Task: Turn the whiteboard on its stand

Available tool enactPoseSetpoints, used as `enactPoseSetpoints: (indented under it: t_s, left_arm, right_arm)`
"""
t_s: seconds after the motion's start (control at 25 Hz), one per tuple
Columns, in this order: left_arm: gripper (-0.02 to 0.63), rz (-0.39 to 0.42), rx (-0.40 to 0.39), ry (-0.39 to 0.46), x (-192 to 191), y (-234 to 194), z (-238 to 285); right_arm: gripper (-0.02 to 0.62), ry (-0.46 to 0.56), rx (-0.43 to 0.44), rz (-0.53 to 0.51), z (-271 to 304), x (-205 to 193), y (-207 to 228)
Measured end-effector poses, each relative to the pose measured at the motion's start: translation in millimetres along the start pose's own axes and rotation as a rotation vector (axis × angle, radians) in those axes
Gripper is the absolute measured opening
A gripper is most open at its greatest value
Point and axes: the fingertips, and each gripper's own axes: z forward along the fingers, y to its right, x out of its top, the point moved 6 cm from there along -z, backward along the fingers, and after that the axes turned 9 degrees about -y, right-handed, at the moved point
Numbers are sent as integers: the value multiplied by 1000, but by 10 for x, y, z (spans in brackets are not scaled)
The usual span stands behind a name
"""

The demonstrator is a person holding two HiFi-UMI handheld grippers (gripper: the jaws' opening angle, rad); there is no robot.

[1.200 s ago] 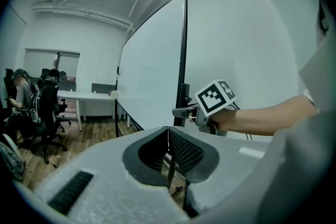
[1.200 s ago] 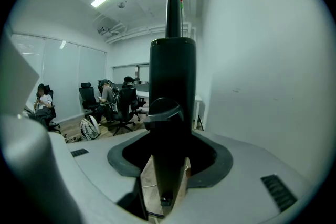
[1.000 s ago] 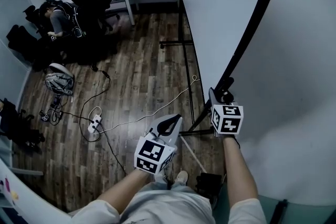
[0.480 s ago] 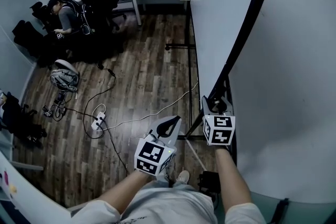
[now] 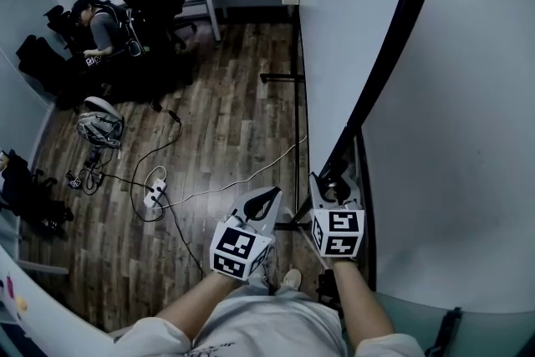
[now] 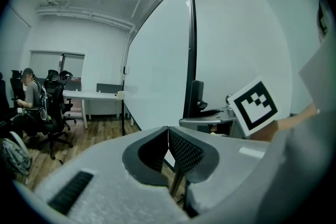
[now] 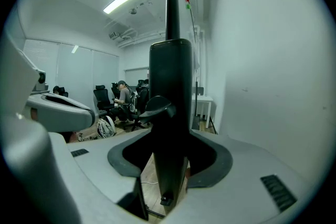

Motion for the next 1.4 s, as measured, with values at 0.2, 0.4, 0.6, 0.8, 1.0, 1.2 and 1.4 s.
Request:
enactPoseSetpoints:
  t_s: [0.2,0.4,0.6,0.8,1.0,1.2,1.4]
  left_arm:
    - [11,-17,0,-13,-70,-14,-65]
    - [11,-34,-5,-23,-177,7,-135]
    - [11,-24,-9,-24,-166,32,-194]
    - [11,-21,-7,-20,-202,26,-254]
    - [11,-24,-13,-24,-221,28,-283]
    - [11,-39,-24,-31,-230,92,-273]
    - [11,-51,-26,-28,-261,149,-282]
  right_arm:
    - [187,3,28,15,-143,-59,-107]
    - [187,8,18,14,-218,-109,-179]
    - [189,-1,22,13,-259,-98,-173]
    - [189,-5,13,9,-388,-148,-181]
    - [174,6,16,41,-577,-182,-197]
    - [95,3,47,74,-737,-259,-208]
    - [27,-6,89,110,-848,-344,-284]
